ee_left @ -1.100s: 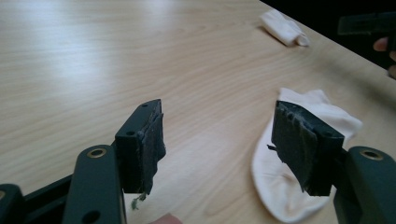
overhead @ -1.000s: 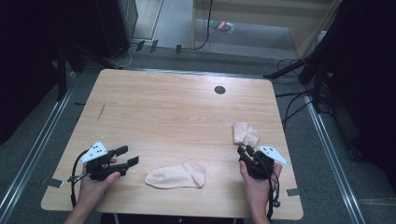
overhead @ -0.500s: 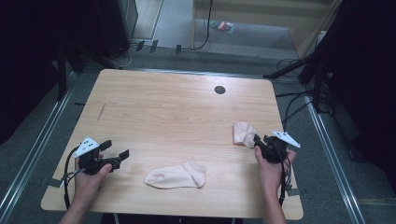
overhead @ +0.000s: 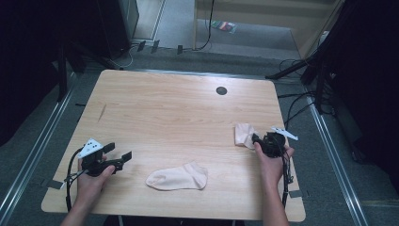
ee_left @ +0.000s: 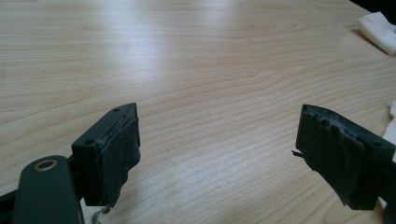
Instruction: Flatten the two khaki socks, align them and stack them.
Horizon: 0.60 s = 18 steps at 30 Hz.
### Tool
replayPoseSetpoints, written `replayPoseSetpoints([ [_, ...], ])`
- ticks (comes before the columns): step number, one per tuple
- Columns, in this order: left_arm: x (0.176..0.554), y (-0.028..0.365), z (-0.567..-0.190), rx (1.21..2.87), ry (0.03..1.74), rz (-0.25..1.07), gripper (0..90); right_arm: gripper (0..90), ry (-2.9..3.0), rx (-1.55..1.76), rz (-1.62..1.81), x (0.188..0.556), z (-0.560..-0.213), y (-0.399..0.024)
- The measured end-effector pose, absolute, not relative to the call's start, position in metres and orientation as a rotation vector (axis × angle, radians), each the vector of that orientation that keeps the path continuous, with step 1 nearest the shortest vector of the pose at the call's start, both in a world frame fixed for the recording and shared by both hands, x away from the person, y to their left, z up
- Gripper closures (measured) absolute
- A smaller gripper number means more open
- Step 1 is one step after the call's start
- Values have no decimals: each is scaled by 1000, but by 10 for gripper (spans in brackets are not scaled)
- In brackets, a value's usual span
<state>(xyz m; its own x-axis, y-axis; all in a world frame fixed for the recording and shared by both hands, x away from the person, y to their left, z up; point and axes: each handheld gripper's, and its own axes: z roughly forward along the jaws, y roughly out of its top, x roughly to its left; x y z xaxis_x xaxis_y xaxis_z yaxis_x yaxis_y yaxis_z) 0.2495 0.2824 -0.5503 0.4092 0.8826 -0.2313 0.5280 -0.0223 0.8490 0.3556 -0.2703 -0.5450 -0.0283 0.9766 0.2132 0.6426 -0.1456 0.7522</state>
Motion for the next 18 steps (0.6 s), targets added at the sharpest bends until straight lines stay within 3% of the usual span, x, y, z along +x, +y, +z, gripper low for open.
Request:
replayPoseSetpoints([
  [3, 250, 281, -551, 1695, 1249, 460, 143, 523, 1719, 1774, 994, 355, -545, -265],
  [8, 250, 281, -551, 1697, 1252, 458, 146, 809, 1761, 1690, 932, 352, -547, -255],
  [9, 250, 281, -551, 1694, 1255, 462, 146, 831, 1760, 1688, 928, 351, -546, -253],
  [18, 250, 280, -551, 1699, 1253, 459, 148, 849, 1757, 1658, 1086, 343, -513, -238],
])
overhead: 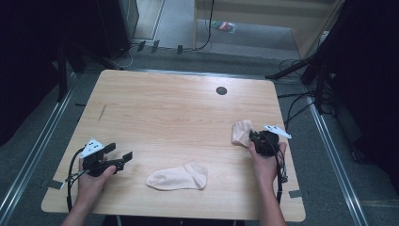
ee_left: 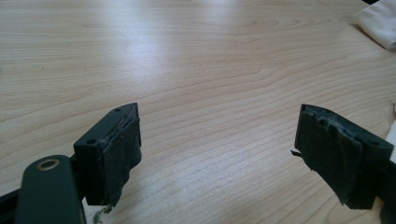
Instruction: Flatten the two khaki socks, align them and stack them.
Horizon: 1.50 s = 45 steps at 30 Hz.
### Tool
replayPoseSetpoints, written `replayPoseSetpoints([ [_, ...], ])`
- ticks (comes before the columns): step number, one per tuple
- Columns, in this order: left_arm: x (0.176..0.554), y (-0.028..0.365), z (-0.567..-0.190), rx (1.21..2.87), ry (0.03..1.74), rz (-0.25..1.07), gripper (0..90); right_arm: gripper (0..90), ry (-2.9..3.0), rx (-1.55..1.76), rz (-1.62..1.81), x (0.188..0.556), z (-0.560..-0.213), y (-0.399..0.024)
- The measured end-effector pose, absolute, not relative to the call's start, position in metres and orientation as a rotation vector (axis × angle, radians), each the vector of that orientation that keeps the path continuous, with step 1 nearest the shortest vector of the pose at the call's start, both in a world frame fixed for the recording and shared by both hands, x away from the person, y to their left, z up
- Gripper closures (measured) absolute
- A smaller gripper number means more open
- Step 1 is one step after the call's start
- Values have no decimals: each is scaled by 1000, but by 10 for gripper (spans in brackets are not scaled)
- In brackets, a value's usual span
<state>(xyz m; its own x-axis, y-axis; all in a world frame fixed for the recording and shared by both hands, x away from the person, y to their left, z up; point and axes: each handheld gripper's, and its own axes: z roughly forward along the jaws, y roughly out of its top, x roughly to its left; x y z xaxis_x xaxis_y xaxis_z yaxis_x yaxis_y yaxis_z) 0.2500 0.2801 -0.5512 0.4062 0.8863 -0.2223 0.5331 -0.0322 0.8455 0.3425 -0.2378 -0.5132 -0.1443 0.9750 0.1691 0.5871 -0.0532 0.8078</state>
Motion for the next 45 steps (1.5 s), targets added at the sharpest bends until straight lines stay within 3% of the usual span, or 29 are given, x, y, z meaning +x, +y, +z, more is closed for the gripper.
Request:
replayPoseSetpoints([
  [7, 250, 280, -551, 1698, 1252, 460, 148, 851, 1859, 1571, 1207, 341, -481, -187],
  [16, 250, 281, -551, 1690, 1250, 460, 148, 851, 2032, 1414, 1421, 335, -455, -90],
  [20, 249, 282, -551, 1679, 1250, 452, 149, 850, 2046, 1368, 1571, 328, -444, -70],
  [24, 249, 282, -551, 1685, 1247, 450, 150, 849, 2061, 1421, 1654, 325, -449, -77],
  [36, 251, 274, -550, 1726, 1241, 501, 189, 831, 2107, 1582, 1256, 348, -534, -136],
  [41, 255, 273, -548, 1716, 1273, 518, 219, 552, 1966, 1542, 1069, 350, -538, -147],
  [43, 257, 272, -546, 1697, 1271, 508, 226, 523, 1919, 1551, 1095, 349, -534, -152],
  [45, 262, 266, -543, 1689, 1253, 521, 237, 556, 1880, 1549, 1110, 349, -530, -156],
])
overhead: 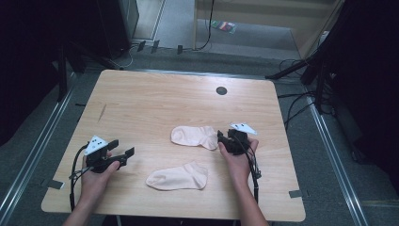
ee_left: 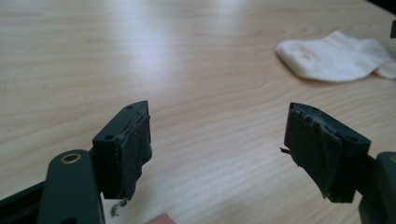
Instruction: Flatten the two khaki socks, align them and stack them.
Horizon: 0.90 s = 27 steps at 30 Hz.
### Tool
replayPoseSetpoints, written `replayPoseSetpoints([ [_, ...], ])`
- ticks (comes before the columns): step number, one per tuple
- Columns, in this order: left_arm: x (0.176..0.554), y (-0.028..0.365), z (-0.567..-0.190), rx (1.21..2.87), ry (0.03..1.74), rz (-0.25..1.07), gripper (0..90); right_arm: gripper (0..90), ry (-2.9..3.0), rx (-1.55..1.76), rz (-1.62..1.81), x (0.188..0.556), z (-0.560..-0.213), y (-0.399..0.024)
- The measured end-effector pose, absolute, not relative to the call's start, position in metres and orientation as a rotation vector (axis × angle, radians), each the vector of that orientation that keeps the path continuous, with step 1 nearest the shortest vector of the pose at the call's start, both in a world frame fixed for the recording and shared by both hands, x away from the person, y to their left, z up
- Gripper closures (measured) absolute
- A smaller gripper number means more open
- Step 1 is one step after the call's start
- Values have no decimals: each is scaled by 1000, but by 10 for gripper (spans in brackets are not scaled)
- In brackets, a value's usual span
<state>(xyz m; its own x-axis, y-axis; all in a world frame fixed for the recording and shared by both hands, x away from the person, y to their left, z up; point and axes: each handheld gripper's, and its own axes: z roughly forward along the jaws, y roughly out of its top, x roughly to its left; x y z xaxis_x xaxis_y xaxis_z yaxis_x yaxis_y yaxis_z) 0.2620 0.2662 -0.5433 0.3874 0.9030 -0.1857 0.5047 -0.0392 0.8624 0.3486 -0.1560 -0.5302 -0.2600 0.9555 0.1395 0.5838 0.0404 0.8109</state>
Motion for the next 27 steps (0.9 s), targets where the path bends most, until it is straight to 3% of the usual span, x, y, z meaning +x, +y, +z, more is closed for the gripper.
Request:
replayPoseSetpoints([
  [4, 275, 248, -536, 1692, 1195, 532, 270, 622, 1914, 1526, 1146, 348, -528, -156],
  [10, 297, 213, -538, 1711, 1157, 399, 366, 642, 1988, 1504, 1131, 349, -536, -148],
  [15, 315, 185, -539, 1767, 1114, 395, 459, 668, 2000, 1487, 1118, 349, -539, -143],
  [23, 342, 157, -540, 1853, 1171, 394, 554, 653, 2017, 1480, 1093, 349, -542, -142],
  [27, 351, 150, -542, 1858, 1189, 416, 535, 631, 2017, 1484, 1083, 350, -543, -143],
])
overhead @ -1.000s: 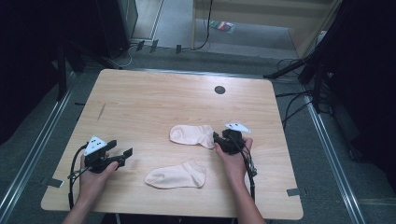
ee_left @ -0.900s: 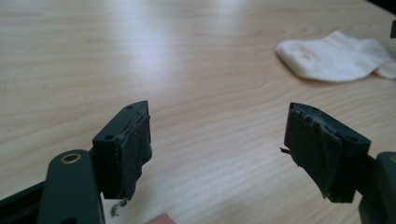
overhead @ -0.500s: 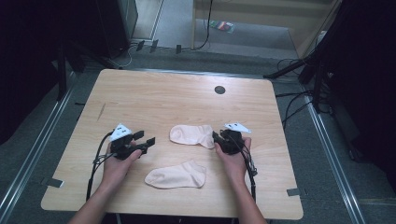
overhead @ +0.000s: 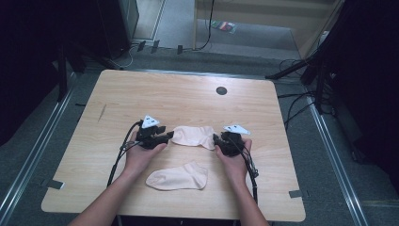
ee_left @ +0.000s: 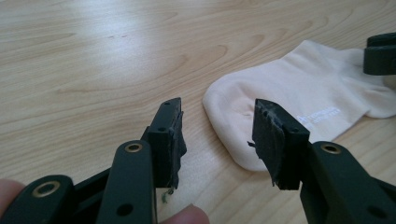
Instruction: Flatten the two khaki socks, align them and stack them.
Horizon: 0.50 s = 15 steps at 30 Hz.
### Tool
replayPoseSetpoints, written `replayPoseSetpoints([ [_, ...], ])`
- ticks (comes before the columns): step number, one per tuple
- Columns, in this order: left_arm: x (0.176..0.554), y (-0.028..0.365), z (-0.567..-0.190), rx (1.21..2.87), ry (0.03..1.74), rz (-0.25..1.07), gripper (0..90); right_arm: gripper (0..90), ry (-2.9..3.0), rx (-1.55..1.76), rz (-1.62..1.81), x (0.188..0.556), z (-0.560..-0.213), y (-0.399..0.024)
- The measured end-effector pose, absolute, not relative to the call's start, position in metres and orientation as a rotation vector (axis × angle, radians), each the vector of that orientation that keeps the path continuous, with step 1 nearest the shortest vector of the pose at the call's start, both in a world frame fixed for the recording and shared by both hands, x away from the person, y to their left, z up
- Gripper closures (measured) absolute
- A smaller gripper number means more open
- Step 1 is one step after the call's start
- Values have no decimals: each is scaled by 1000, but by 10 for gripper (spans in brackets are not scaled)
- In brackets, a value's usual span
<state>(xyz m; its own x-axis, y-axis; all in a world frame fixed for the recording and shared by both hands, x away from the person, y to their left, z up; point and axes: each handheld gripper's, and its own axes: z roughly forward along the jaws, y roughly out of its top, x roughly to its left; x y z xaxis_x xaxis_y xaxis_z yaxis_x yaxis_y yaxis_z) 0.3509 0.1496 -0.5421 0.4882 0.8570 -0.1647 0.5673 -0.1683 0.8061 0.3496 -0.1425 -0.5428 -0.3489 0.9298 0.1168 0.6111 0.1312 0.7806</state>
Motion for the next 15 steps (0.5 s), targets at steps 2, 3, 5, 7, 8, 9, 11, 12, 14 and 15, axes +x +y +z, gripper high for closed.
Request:
replayPoseSetpoints([
  [2, 353, 148, -544, 1864, 1204, 409, 537, 618, 2020, 1481, 1081, 350, -544, -143],
  [3, 355, 147, -545, 1877, 1216, 405, 537, 615, 2022, 1483, 1084, 350, -544, -142],
  [5, 357, 146, -547, 1893, 1224, 388, 537, 608, 2030, 1480, 1086, 350, -545, -141],
  [7, 358, 144, -547, 1903, 1224, 390, 556, 607, 2039, 1475, 1080, 350, -546, -140],
  [8, 358, 143, -547, 1910, 1219, 393, 572, 609, 2041, 1472, 1077, 350, -547, -139],
  [9, 359, 142, -546, 1917, 1215, 400, 607, 612, 2045, 1465, 1074, 350, -547, -139],
  [11, 360, 141, -546, 1941, 1205, 423, 650, 617, 2044, 1466, 1072, 349, -547, -139],
  [12, 361, 141, -545, 1948, 1208, 424, 654, 620, 2042, 1475, 1071, 349, -547, -138],
  [14, 362, 141, -545, 1948, 1216, 430, 681, 634, 2045, 1467, 1060, 348, -549, -138],
  [15, 363, 141, -546, 1948, 1213, 424, 703, 646, 2040, 1458, 1059, 347, -549, -136],
])
